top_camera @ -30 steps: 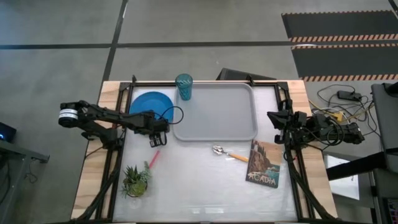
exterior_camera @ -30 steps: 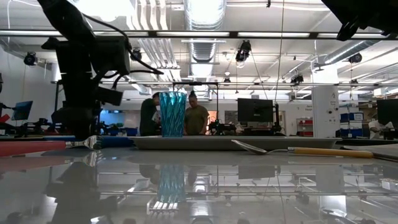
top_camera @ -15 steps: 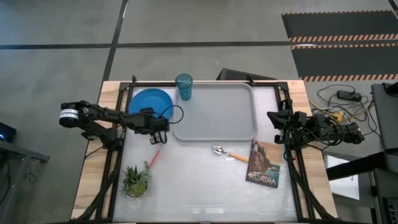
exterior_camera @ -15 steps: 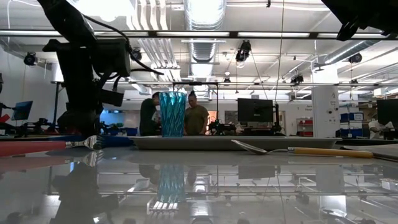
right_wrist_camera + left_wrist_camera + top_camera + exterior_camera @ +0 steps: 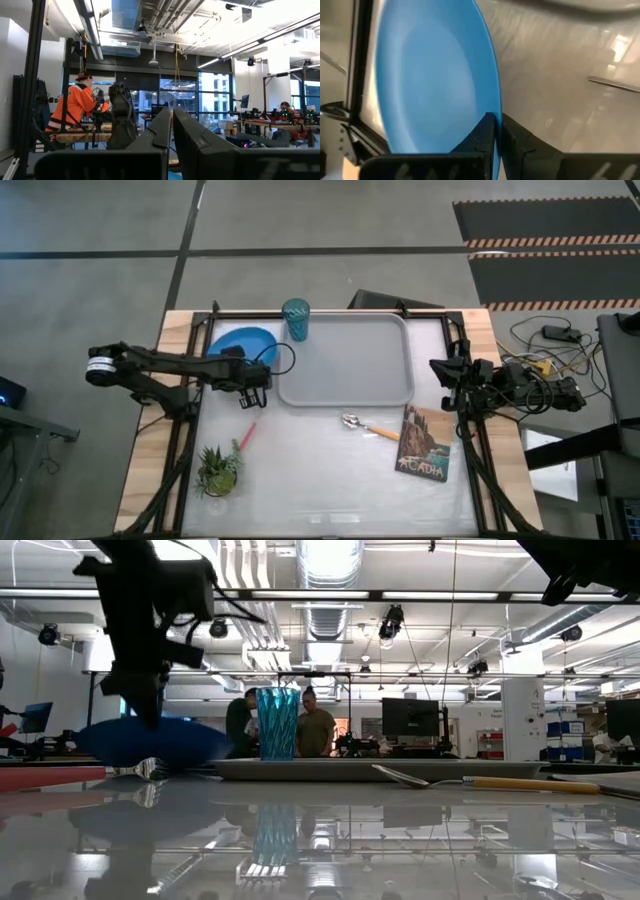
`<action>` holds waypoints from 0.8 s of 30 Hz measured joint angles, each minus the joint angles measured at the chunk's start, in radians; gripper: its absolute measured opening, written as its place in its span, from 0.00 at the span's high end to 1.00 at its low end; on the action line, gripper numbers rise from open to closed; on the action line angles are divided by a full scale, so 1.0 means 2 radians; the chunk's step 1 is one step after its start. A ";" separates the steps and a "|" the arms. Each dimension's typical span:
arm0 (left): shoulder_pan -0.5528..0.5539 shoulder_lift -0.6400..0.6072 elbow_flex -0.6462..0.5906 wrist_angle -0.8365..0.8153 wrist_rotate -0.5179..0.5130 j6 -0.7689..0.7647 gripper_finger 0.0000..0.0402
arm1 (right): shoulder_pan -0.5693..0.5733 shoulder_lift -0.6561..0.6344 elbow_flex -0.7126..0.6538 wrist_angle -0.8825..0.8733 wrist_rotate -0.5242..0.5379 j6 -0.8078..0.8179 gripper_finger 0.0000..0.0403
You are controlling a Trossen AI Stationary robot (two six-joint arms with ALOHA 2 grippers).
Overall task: Pick and place plate/cup/fork/spoon on tray
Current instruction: Put the blue plate on the gray serving tray
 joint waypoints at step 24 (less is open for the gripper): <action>-0.175 0.017 0.224 -0.045 -0.042 -0.009 1.00 | 0.000 0.000 0.000 -0.004 0.000 0.000 0.98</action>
